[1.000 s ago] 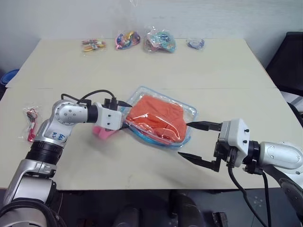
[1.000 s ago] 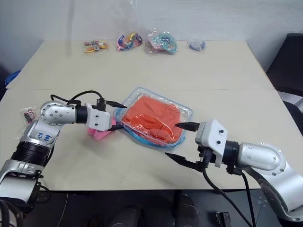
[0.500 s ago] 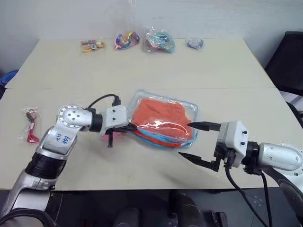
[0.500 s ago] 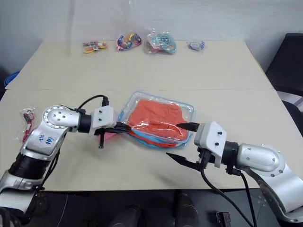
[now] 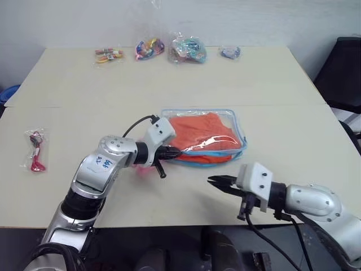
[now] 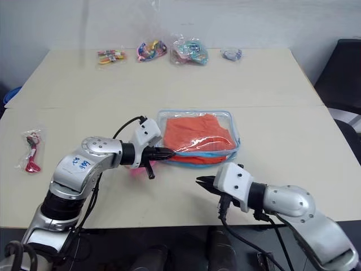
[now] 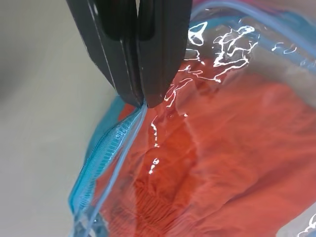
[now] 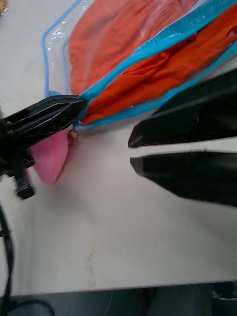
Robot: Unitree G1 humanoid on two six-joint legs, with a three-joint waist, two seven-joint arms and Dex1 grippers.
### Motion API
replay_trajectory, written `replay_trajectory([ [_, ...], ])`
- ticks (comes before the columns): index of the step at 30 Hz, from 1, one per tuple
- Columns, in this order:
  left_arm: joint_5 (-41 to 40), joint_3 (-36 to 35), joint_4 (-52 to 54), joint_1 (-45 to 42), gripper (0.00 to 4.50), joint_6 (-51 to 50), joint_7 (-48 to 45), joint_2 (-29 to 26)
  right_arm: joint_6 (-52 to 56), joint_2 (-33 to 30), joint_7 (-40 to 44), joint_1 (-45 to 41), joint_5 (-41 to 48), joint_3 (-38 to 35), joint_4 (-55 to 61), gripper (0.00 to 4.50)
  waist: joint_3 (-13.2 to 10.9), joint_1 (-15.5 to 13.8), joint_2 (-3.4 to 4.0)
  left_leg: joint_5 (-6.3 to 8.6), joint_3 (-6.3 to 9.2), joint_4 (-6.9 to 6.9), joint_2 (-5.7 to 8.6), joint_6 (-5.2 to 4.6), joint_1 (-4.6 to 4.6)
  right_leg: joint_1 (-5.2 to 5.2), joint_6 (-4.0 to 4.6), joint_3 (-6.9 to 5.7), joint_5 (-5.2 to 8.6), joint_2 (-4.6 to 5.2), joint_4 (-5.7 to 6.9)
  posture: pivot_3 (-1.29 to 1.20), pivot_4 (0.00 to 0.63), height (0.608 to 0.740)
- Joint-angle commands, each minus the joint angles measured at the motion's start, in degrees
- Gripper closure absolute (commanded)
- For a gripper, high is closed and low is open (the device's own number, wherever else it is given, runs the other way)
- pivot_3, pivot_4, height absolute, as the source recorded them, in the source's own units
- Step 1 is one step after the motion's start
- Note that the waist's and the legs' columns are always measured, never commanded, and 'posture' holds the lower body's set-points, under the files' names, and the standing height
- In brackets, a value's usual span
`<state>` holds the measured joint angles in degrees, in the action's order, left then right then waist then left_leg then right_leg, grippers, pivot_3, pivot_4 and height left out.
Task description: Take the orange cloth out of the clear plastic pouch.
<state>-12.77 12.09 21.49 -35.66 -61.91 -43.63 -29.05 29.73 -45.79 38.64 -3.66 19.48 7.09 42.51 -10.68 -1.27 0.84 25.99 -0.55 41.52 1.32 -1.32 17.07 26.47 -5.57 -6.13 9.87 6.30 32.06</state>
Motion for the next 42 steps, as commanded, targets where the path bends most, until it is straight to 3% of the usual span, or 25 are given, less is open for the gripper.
replay_trajectory([
  [1,-1.6,0.4,3.1,-1.4,4.50,0.2,0.1,-0.9,-2.8,1.4,-2.4,-2.6,-7.0,3.5,-2.6,4.24,0.0,0.0,0.00,0.00,0.01,0.00,0.00,0.01,-0.03,0.01,0.00,0.00,0.00,0.00,0.00,0.00,0.150,0.740],
  [4,-1.4,0.9,3.0,-1.5,4.50,1.7,0.2,-2.1,-5.1,2.8,-3.9,-4.9,-12.0,5.6,-5.6,4.24,0.0,-0.1,0.01,0.00,0.02,0.01,0.01,0.01,-0.05,0.03,0.00,-0.02,0.00,0.00,0.00,0.00,0.150,0.740],
  [6,-1.3,0.8,2.4,-1.7,4.50,2.6,0.6,-2.2,-5.8,3.7,-4.8,-6.2,-14.6,6.4,-7.4,3.88,0.0,-0.1,0.00,0.00,0.05,0.01,0.03,0.01,-0.04,0.03,0.01,-0.03,0.00,0.02,-0.01,0.00,0.150,0.740],
  [12,-1.0,0.6,1.2,-1.9,4.50,4.8,1.8,-1.9,-9.3,4.6,-6.1,-9.0,-23.1,8.8,-11.8,1.98,0.0,-0.1,0.00,-0.01,0.07,0.01,0.02,0.02,-0.03,0.04,0.00,-0.05,0.00,0.01,-0.02,0.00,0.150,0.740],
  [23,-1.3,1.2,1.7,-1.1,4.50,6.6,2.6,-2.0,-13.9,7.3,-5.6,-10.1,-28.4,8.4,-16.1,1.98,0.0,0.0,0.01,-0.01,0.05,0.01,0.02,0.02,-0.03,0.04,0.00,-0.05,0.00,0.01,-0.01,0.00,0.150,0.740],
  [26,-1.5,1.3,2.2,-0.7,4.50,6.5,2.8,-1.9,-16.2,6.5,-4.8,-10.6,-31.3,10.0,-17.4,2.57,0.0,0.0,0.01,-0.01,0.06,0.01,0.02,0.02,-0.03,0.03,0.00,-0.05,0.00,0.01,-0.02,0.00,0.150,0.740],
  [42,-1.4,0.9,1.6,-1.4,4.50,7.6,3.8,-1.1,-23.2,7.4,-1.3,-15.1,-40.2,12.8,-24.4,2.57,0.0,0.1,0.01,-0.01,0.07,0.01,0.01,0.03,-0.03,0.04,0.01,-0.06,0.00,0.01,-0.02,0.00,0.150,0.740],
])
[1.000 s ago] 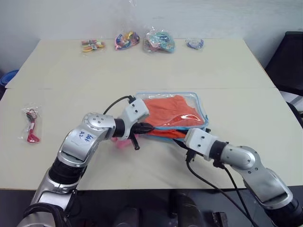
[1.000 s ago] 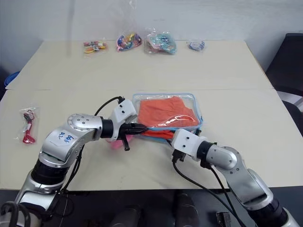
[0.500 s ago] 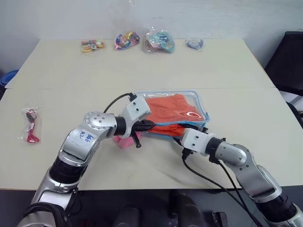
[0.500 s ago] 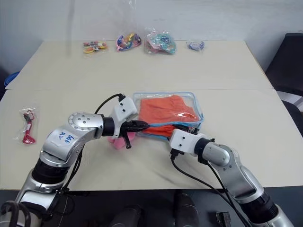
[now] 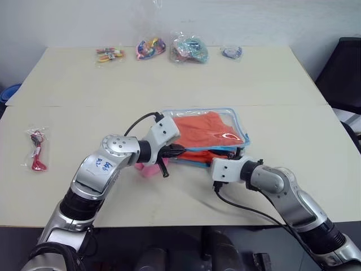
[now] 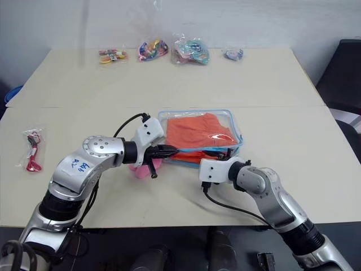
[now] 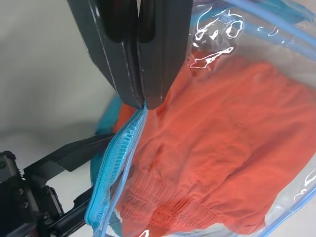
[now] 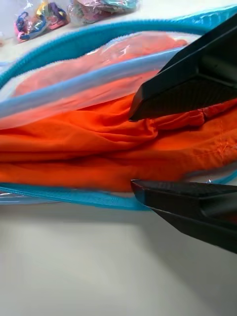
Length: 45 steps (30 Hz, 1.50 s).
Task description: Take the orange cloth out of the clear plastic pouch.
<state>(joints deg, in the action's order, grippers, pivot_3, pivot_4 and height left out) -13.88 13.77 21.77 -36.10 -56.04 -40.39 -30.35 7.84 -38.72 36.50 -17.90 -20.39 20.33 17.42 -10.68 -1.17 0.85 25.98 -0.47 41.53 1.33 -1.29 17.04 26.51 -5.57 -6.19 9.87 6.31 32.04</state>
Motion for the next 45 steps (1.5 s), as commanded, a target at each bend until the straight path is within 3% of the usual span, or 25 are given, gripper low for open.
replay_trajectory([
  [1,-0.4,-0.9,1.3,-1.0,4.50,1.7,0.6,0.2,-1.4,0.3,1.1,-0.9,-0.6,-0.5,0.7,2.57,0.0,0.0,0.00,0.00,0.00,0.00,0.00,0.00,0.00,0.00,0.00,0.00,0.00,0.00,0.00,0.00,0.150,0.740],
  [8,-0.3,-1.1,1.0,-1.0,4.50,3.4,1.3,0.7,-2.5,0.3,2.8,-2.7,-2.1,-0.5,0.3,2.57,0.0,0.0,0.00,0.00,0.00,0.00,0.00,0.01,0.00,0.00,0.00,0.00,0.00,0.01,0.00,0.00,0.150,0.740],
  [20,0.3,-0.7,0.6,-0.2,4.50,6.3,1.0,-0.4,-2.2,-0.2,4.0,1.7,-1.9,-2.7,2.4,2.57,0.0,0.0,0.00,0.00,0.00,0.00,-0.01,0.02,0.00,0.00,0.00,0.00,0.00,0.01,-0.01,0.00,0.150,0.740],
  [32,-0.1,-0.4,1.2,-0.4,4.50,5.9,1.3,0.4,-4.1,2.3,1.6,-4.4,-7.5,0.0,-4.8,2.57,0.0,0.3,0.00,0.00,0.00,0.00,-0.01,0.02,0.00,0.00,0.00,0.00,0.00,0.00,-0.01,0.00,0.150,0.740],
  [35,-0.1,-0.5,1.1,-0.6,4.50,5.9,1.4,0.4,-5.4,3.2,0.7,-5.7,-8.7,0.3,-5.8,2.02,0.0,0.7,0.00,-0.01,0.01,0.00,-0.03,0.04,0.00,0.00,0.00,-0.01,0.00,-0.01,0.00,0.00,0.150,0.740],
  [40,-0.2,-0.8,1.2,-0.3,4.50,5.9,1.4,0.2,-6.2,4.4,-0.2,-6.6,-10.4,0.3,-6.7,0.35,0.0,1.4,0.00,-0.02,0.03,-0.01,-0.05,0.07,-0.01,0.00,0.00,-0.01,0.00,-0.01,0.00,0.00,0.150,0.740],
  [45,-0.4,-0.7,1.8,0.0,4.50,5.5,1.5,0.4,-5.5,6.1,0.2,-7.9,-9.8,-0.2,-7.6,0.35,0.0,1.4,0.00,-0.03,0.02,-0.01,-0.06,0.10,-0.01,0.00,0.00,-0.01,0.00,-0.02,0.00,0.00,0.150,0.740],
])
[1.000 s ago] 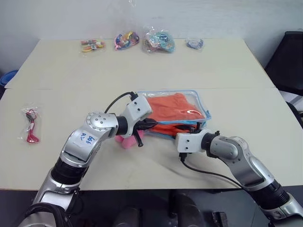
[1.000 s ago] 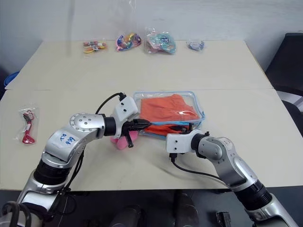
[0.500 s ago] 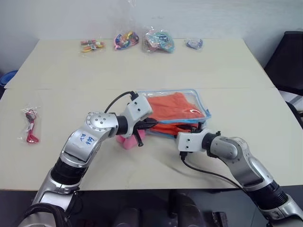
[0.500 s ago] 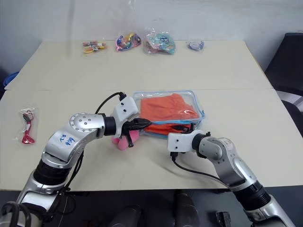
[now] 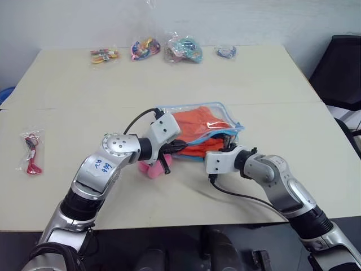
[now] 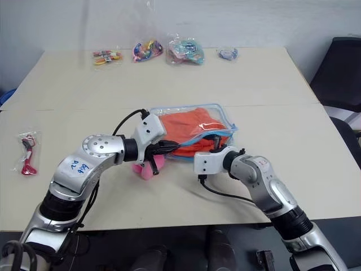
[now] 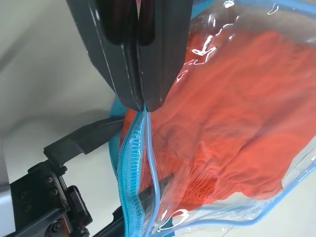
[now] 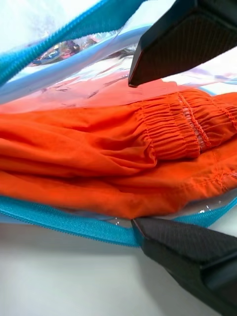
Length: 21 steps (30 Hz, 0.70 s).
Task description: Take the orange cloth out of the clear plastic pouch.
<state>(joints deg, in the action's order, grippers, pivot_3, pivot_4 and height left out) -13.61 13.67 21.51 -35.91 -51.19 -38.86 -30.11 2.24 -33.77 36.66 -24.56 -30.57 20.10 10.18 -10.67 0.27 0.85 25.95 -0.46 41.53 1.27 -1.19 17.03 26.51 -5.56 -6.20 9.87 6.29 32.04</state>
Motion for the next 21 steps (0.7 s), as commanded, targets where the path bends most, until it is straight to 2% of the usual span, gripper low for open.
replay_trajectory([
  [1,-0.7,-0.6,2.1,-0.2,4.50,0.7,0.0,0.2,0.2,1.4,0.3,-1.5,0.6,-0.2,-0.4,0.35,0.0,0.0,0.00,0.00,0.00,0.00,0.00,0.00,0.00,0.00,0.00,0.00,0.00,0.00,0.00,0.00,0.150,0.740],
  [6,-0.7,-0.5,2.1,0.3,4.50,0.7,0.2,0.4,1.6,2.6,1.4,-1.9,2.4,-1.2,-0.1,0.35,0.0,0.0,0.00,0.00,0.01,0.00,0.00,0.00,0.01,0.02,0.00,0.00,0.00,0.00,0.00,0.00,0.150,0.740],
  [7,-0.6,-0.5,2.1,0.4,4.50,0.7,0.4,0.4,1.4,2.5,1.7,-1.7,2.5,-1.1,-0.4,0.53,0.0,0.0,0.00,0.00,0.01,0.00,0.00,0.00,0.01,0.02,0.00,0.00,0.00,0.00,0.00,0.00,0.150,0.740],
  [9,-0.6,-0.5,2.2,0.4,4.50,0.6,0.5,0.5,1.0,2.2,1.9,-1.3,2.5,-0.8,-1.0,1.01,0.0,-0.1,0.00,0.00,0.03,0.00,0.01,0.00,0.02,0.02,0.00,0.00,0.00,0.01,0.00,0.00,0.150,0.740],
  [15,-0.6,-0.7,2.2,0.6,4.50,0.6,0.8,0.3,1.4,3.2,1.7,-2.1,3.0,-1.0,-1.3,3.05,0.0,0.0,0.01,0.00,0.03,0.00,0.01,0.01,0.02,0.04,0.00,-0.01,0.00,0.01,0.00,0.00,0.150,0.740],
  [21,-0.6,-0.7,2.3,0.6,4.50,0.5,0.9,0.2,-1.6,2.4,0.7,-3.3,0.3,0.6,-4.1,3.05,0.0,0.0,0.01,0.00,0.03,0.00,0.02,0.01,0.03,0.05,0.00,-0.01,0.00,0.02,0.00,0.00,0.150,0.740],
])
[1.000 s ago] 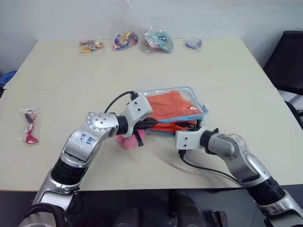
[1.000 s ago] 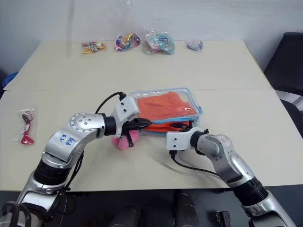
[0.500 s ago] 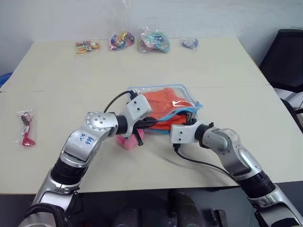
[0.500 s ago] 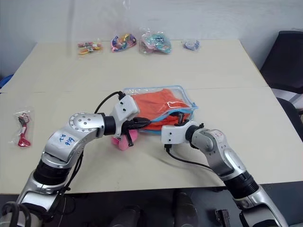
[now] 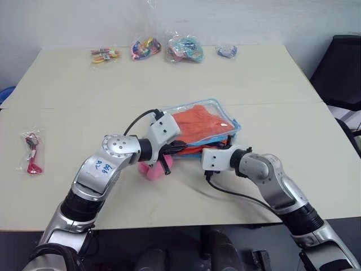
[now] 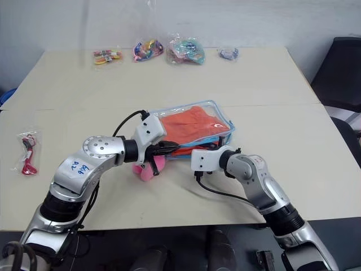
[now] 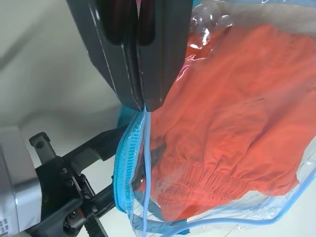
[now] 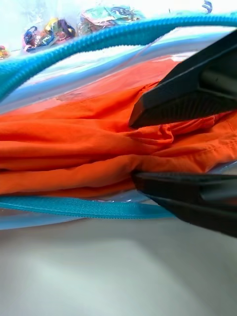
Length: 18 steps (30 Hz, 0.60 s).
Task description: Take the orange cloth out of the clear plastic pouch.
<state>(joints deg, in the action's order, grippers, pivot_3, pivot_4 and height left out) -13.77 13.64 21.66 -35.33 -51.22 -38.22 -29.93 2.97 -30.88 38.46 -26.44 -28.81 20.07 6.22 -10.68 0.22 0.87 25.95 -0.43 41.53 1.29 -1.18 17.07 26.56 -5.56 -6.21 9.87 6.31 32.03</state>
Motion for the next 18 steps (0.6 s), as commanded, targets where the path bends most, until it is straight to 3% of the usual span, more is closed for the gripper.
replay_trajectory([
  [1,-0.5,-0.7,2.0,0.0,4.50,0.6,0.3,0.0,-2.7,-0.5,-1.3,-1.6,-1.8,0.8,-0.6,3.05,0.0,0.0,0.00,0.00,0.00,0.00,0.00,0.00,0.00,0.00,0.00,0.00,0.00,0.00,0.00,0.00,0.150,0.740],
  [7,-0.4,-0.9,1.7,0.0,4.50,0.8,0.4,0.0,-5.1,-0.1,-3.1,-3.7,-4.2,1.4,-3.2,3.05,0.0,0.0,0.00,0.00,0.01,0.00,-0.01,0.01,0.00,0.01,0.00,0.00,0.00,0.00,0.00,0.00,0.150,0.740],
  [10,-0.3,-1.0,1.7,0.0,4.50,0.7,0.4,-0.2,-5.2,-0.1,-3.2,-3.5,-4.0,1.1,-3.0,2.49,0.0,0.0,0.00,0.00,0.01,0.00,0.01,0.01,0.01,0.01,0.00,0.00,0.00,0.01,0.00,0.00,0.150,0.740],
  [14,-0.3,-1.0,1.6,0.0,4.50,0.7,0.5,-0.2,-6.2,-0.7,-3.6,-3.8,-4.8,1.7,-3.8,1.15,0.0,0.1,0.00,0.00,0.01,-0.01,-0.01,0.02,0.00,0.01,0.00,-0.01,0.00,0.00,0.00,0.00,0.150,0.740],
  [18,-0.5,-1.0,1.8,-0.1,4.50,0.5,0.7,0.0,-7.4,0.0,-4.5,-5.6,-6.0,2.8,-7.1,1.15,0.0,0.1,0.00,0.00,0.01,0.00,-0.01,0.02,-0.01,0.01,0.00,0.00,0.00,0.00,0.00,0.00,0.150,0.740],
])
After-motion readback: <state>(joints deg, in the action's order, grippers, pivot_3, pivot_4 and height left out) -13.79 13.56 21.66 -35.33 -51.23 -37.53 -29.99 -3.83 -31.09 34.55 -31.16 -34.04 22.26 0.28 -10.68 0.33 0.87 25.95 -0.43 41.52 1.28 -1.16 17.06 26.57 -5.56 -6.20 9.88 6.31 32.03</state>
